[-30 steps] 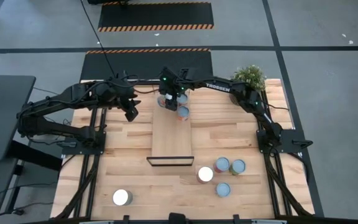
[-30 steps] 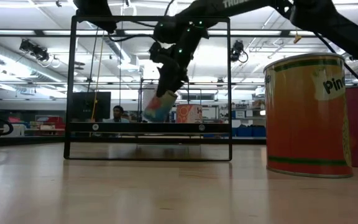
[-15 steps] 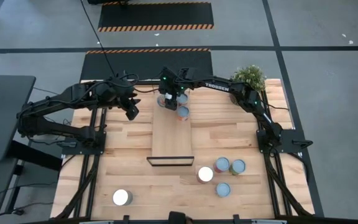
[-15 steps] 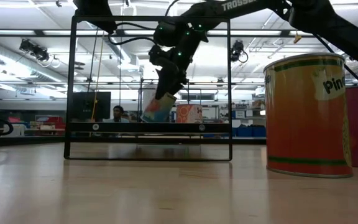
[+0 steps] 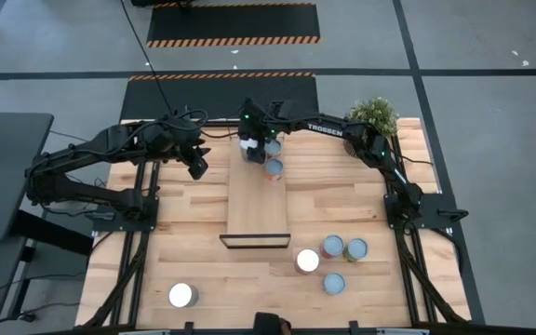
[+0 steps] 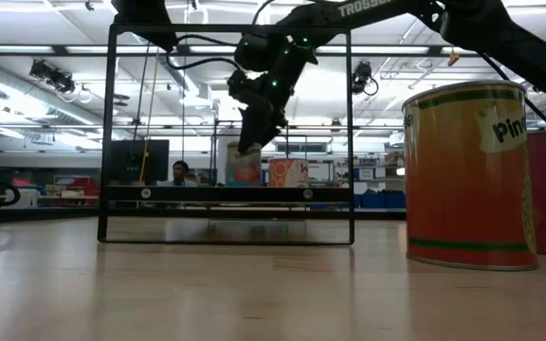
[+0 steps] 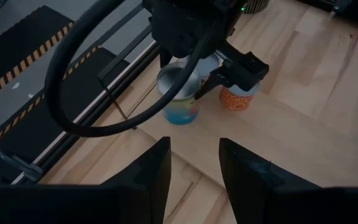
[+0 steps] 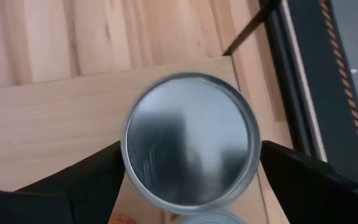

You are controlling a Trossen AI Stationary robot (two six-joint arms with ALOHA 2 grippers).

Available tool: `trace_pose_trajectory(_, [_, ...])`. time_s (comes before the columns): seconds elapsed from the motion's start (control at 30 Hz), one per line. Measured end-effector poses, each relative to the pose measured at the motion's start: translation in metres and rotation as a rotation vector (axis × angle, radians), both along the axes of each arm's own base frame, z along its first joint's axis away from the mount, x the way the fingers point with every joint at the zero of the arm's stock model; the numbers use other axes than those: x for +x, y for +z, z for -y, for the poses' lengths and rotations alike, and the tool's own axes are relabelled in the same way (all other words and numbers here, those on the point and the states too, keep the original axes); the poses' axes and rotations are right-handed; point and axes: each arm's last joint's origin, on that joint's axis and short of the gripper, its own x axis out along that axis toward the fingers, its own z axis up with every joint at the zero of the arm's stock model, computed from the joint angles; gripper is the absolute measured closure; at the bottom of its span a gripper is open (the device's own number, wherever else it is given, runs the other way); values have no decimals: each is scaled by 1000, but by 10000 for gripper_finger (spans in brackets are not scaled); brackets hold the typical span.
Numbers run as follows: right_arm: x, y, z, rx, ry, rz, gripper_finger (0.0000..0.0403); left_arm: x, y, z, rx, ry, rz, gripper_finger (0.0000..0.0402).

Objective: Pick and place cans onto a shelf
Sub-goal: Put the blue can on the shelf

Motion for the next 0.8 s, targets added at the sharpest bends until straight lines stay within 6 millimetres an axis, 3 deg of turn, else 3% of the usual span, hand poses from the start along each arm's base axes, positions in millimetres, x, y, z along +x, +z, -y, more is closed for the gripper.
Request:
trace_pose_trajectory(0.6, [-10,8,6,-66,-29,-47,30,0,0,0,-7,-5,0,260])
trace_pose_trajectory(0.8, [-16,10,4,-21,-16,-78,30,15,-11,-3,8,-45,-90,260])
